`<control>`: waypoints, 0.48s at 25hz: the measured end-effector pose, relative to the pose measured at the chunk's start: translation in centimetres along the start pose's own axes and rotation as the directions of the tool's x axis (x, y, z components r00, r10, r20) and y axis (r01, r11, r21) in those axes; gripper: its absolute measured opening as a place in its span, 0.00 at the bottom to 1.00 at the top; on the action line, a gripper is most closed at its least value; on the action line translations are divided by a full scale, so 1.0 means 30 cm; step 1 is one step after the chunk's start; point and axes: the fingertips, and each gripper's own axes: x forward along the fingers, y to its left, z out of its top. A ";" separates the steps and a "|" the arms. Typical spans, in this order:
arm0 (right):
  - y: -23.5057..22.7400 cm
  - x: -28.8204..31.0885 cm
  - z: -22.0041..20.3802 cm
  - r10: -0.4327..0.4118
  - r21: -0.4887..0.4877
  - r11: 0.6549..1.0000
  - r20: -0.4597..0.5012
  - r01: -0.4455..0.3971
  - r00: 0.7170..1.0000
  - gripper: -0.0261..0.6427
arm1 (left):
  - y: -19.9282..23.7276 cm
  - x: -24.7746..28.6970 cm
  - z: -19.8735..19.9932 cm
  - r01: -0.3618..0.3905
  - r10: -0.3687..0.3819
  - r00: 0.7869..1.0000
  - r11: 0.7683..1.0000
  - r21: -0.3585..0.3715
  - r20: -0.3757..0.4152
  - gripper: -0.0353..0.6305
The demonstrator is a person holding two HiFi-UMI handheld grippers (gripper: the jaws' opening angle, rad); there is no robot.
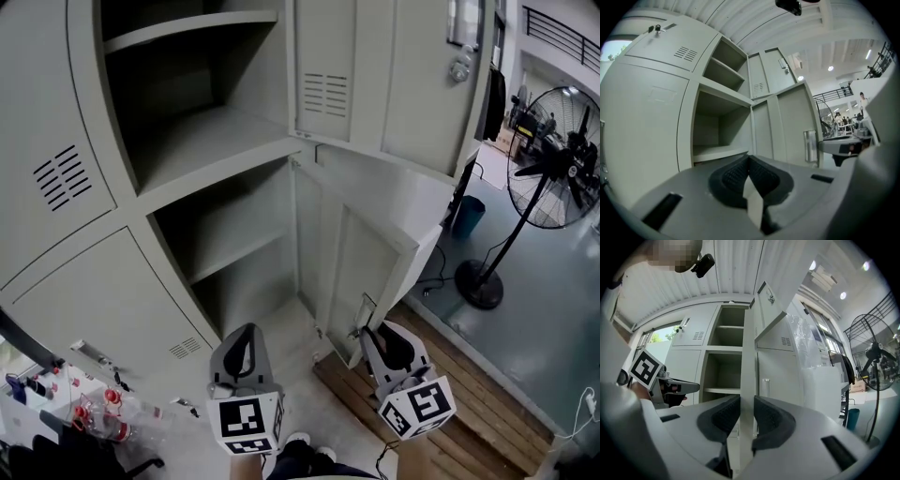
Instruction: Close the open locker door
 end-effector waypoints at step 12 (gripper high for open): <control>0.135 0.009 0.006 0.140 0.006 0.990 0.014 -0.140 0.990 0.21 | 0.054 -0.058 -0.006 -0.068 0.068 0.998 0.998 -0.002 -0.006 0.06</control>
